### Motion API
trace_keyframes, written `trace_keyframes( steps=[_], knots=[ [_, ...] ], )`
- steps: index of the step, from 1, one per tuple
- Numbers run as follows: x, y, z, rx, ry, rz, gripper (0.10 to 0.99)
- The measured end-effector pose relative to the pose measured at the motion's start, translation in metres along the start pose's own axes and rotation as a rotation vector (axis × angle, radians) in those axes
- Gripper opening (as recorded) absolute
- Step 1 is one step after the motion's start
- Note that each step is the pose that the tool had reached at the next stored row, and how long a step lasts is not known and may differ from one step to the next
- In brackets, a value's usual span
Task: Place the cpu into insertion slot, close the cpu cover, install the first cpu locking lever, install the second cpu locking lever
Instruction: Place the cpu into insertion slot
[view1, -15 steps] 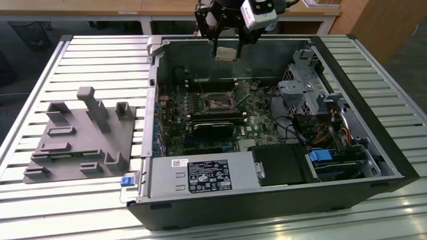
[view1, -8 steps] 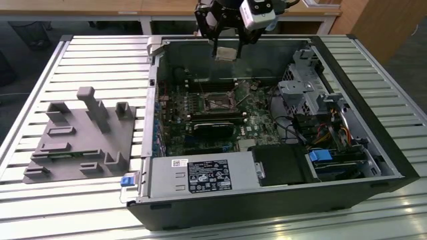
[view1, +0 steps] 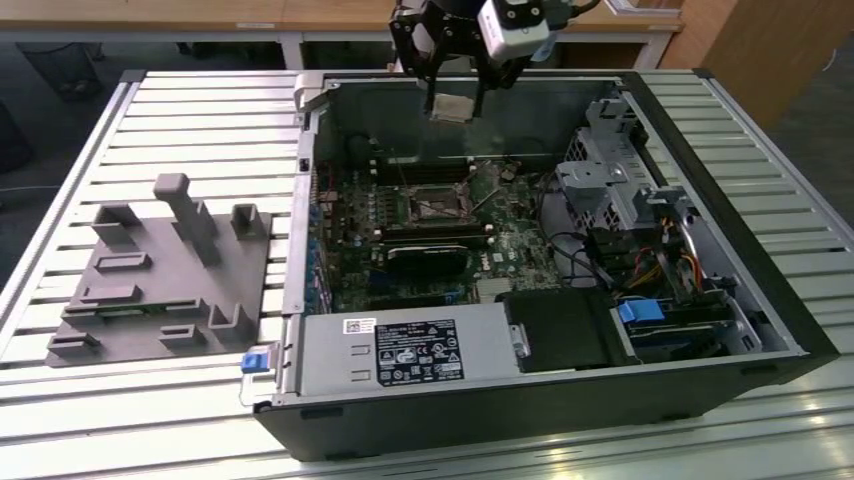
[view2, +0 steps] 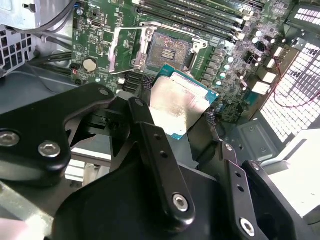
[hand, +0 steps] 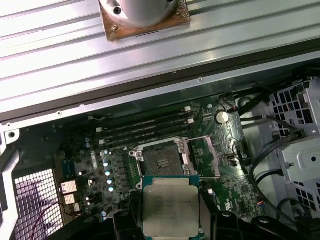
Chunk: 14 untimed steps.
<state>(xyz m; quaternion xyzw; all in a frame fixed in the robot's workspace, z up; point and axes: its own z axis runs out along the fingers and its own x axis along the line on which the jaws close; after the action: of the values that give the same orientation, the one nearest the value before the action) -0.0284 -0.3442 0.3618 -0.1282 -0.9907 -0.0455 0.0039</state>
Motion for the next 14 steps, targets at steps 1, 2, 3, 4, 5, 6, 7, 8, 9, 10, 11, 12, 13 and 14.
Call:
trace_keyframes(
  steps=[1, 2, 3, 4, 5, 6, 7, 8, 9, 10, 11, 12, 13, 14],
  knots=[
    [0.0000, 0.0000, 0.0000, 0.000, -0.0003, 0.003, 0.541],
    [0.0000, 0.0000, 0.0000, 0.000, -0.0006, 0.006, 0.541],
    [0.0000, 0.0000, 0.0000, 0.000, -0.0008, 0.009, 0.541],
    [0.0000, 0.0000, 0.0000, 0.000, -0.0011, 0.012, 0.541],
    [0.0000, 0.0000, 0.0001, 0.000, -0.0013, 0.015, 0.541],
    [0.0000, 0.0000, 0.0001, 0.000, -0.0016, 0.017, 0.541],
    [0.0000, 0.0000, 0.0001, 0.000, -0.0017, 0.019, 0.541],
    [0.0000, 0.0000, 0.0001, 0.000, -0.0019, 0.021, 0.541],
    [0.0000, 0.0000, 0.0001, 0.000, -0.0021, 0.023, 0.541],
    [0.0000, 0.0000, 0.0001, 0.000, -0.0023, 0.025, 0.541],
    [0.0000, 0.0000, 0.0001, -0.001, -0.0025, 0.027, 0.541],
    [0.0000, 0.0000, 0.0001, -0.001, -0.0027, 0.029, 0.541],
    [0.0000, 0.0000, 0.0001, -0.001, -0.0029, 0.032, 0.541],
    [0.0000, 0.0000, 0.0001, -0.001, -0.0031, 0.034, 0.541]
  ],
)
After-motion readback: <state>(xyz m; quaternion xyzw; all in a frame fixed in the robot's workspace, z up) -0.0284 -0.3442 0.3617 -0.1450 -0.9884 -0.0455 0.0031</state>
